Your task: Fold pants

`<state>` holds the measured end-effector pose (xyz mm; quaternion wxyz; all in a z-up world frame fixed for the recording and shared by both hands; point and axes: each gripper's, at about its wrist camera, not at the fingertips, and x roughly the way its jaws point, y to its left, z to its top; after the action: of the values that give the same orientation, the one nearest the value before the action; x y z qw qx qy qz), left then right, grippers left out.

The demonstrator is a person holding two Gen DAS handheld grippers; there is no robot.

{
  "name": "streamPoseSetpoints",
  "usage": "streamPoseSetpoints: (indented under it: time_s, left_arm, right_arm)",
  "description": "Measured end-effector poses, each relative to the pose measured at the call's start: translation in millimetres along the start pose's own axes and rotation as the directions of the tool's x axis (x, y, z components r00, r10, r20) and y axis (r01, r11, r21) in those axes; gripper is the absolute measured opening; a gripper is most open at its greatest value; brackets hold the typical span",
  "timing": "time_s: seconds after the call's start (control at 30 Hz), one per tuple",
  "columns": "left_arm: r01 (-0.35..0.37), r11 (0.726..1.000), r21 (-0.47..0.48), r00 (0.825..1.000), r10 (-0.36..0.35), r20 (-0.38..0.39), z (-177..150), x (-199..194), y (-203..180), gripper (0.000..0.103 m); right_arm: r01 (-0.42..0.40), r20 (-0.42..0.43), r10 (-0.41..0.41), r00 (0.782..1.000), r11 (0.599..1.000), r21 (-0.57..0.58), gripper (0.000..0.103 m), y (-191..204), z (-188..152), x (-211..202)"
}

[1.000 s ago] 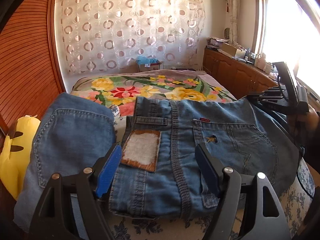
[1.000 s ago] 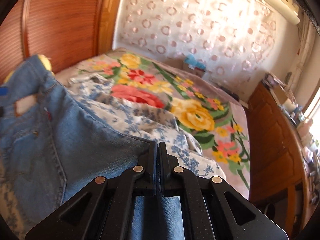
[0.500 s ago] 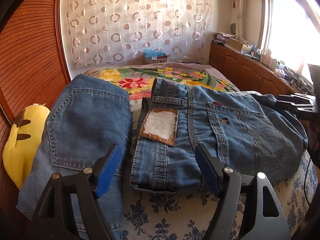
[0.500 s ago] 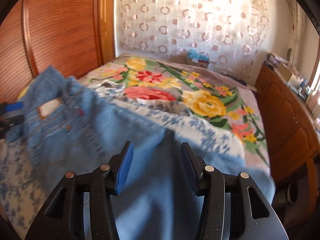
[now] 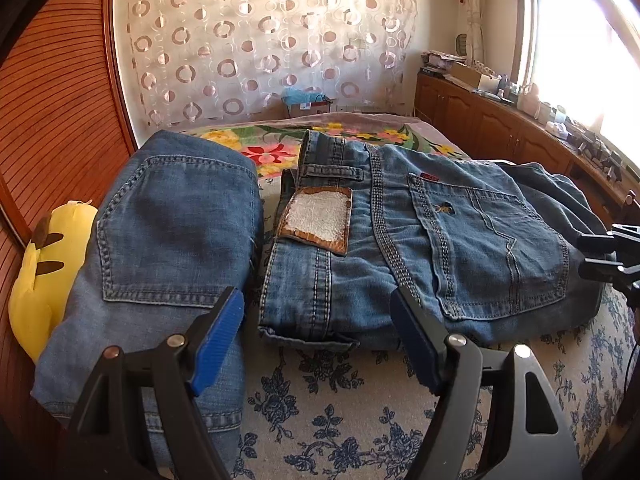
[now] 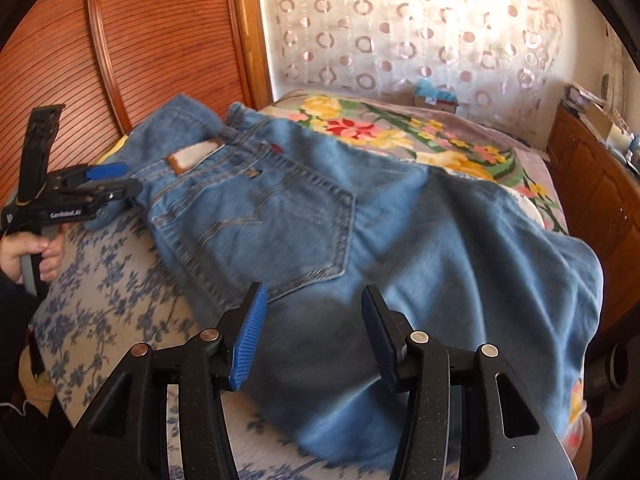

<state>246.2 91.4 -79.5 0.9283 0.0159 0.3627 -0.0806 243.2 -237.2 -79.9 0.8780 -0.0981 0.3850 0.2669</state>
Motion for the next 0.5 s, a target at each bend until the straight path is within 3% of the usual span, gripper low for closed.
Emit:
streamPoseSetpoints:
  time_s: [0.2,0.5]
  left_arm:
    - [0.012,1.0,-0.016,1.0,-0.013,-0.012,-2.1,-0.7,4.5,0.057]
    - [0.009,0.999,-0.039,0.998,-0.012,-0.069,-6.2,14.2,13.8,0.053]
  right_arm:
    - [0.017,-0.013,-0.018,1.0,0.999,-0.029,0.05,16.8,-14.8,-4.8]
    - [0.088,-0.05,-0.09,0.995,0.996,-0.033,0.051,16.8,-36.7,-1.7]
